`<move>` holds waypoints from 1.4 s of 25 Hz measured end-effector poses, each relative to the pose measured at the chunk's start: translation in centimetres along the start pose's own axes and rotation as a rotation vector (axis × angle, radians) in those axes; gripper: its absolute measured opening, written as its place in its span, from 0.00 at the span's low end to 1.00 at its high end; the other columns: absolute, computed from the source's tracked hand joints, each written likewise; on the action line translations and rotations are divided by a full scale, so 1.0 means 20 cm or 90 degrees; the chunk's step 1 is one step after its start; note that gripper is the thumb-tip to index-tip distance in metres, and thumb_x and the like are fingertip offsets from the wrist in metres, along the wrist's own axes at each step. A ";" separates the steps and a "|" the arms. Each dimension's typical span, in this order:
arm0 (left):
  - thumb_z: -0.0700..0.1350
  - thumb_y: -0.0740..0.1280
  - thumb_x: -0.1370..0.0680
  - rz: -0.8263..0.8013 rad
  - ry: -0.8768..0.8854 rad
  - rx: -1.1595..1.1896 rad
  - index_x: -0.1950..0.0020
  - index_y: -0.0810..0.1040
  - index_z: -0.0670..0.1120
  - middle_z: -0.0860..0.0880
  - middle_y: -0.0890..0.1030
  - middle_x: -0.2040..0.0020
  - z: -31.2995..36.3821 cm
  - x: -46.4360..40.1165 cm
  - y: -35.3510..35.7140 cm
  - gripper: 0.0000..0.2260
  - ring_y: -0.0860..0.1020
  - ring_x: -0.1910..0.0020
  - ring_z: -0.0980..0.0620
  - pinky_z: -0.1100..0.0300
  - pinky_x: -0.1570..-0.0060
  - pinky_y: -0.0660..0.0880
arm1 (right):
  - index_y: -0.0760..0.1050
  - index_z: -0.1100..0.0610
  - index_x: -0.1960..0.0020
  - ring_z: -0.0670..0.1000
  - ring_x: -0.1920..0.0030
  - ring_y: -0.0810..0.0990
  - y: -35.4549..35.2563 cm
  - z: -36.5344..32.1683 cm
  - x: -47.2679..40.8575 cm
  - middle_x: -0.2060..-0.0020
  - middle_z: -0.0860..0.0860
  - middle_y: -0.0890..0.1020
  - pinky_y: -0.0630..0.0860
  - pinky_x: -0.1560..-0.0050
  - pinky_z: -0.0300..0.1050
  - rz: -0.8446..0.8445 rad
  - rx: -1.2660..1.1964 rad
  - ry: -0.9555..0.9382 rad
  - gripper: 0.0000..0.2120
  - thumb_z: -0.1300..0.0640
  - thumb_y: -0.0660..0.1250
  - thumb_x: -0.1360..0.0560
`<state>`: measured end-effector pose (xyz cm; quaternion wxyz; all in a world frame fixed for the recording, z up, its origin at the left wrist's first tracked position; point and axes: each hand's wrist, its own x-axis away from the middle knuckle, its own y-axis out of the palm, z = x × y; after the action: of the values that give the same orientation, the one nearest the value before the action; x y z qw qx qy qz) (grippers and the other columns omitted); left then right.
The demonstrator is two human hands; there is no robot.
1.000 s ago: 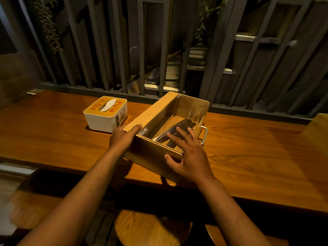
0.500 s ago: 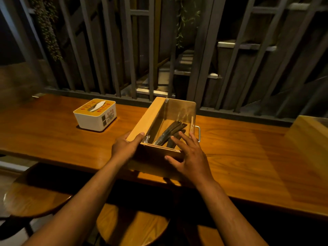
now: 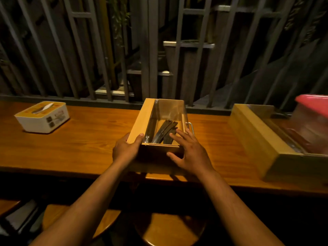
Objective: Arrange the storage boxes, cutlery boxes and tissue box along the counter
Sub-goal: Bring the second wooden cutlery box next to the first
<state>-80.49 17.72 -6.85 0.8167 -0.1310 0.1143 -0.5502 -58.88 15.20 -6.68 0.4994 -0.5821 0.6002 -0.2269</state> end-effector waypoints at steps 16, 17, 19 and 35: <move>0.62 0.65 0.24 -0.053 0.075 -0.037 0.33 0.74 0.50 0.46 0.80 0.37 0.25 0.35 0.74 0.24 0.77 0.40 0.42 0.51 0.46 0.75 | 0.59 0.39 0.25 0.47 0.21 0.48 -0.41 0.57 0.29 0.23 0.41 0.59 0.61 0.28 0.53 0.056 0.067 0.122 0.32 0.41 0.66 0.26; 0.62 0.65 0.24 -0.054 0.076 -0.039 0.32 0.74 0.50 0.46 0.80 0.37 0.25 0.36 0.76 0.24 0.77 0.40 0.42 0.51 0.46 0.75 | 0.58 0.39 0.25 0.48 0.21 0.48 -0.42 0.58 0.29 0.23 0.42 0.59 0.60 0.28 0.53 0.056 0.074 0.126 0.32 0.41 0.66 0.26; 0.62 0.65 0.24 -0.058 0.071 -0.040 0.32 0.73 0.50 0.46 0.79 0.37 0.26 0.38 0.79 0.25 0.77 0.40 0.41 0.50 0.46 0.76 | 0.58 0.39 0.24 0.48 0.21 0.48 -0.43 0.61 0.30 0.22 0.42 0.58 0.57 0.27 0.53 0.058 0.085 0.134 0.33 0.41 0.66 0.25; 0.64 0.63 0.24 -0.091 0.105 -0.065 0.31 0.72 0.50 0.47 0.79 0.36 0.32 0.47 0.91 0.26 0.77 0.38 0.42 0.50 0.45 0.77 | 0.61 0.41 0.26 0.51 0.23 0.57 -0.46 0.75 0.37 0.25 0.44 0.65 0.43 0.24 0.62 0.133 0.180 0.129 0.32 0.38 0.62 0.29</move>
<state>-59.09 16.05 -7.52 0.7553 -0.1345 0.1994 -0.6096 -40.35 10.92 -7.29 0.5339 -0.4150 0.6667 -0.3134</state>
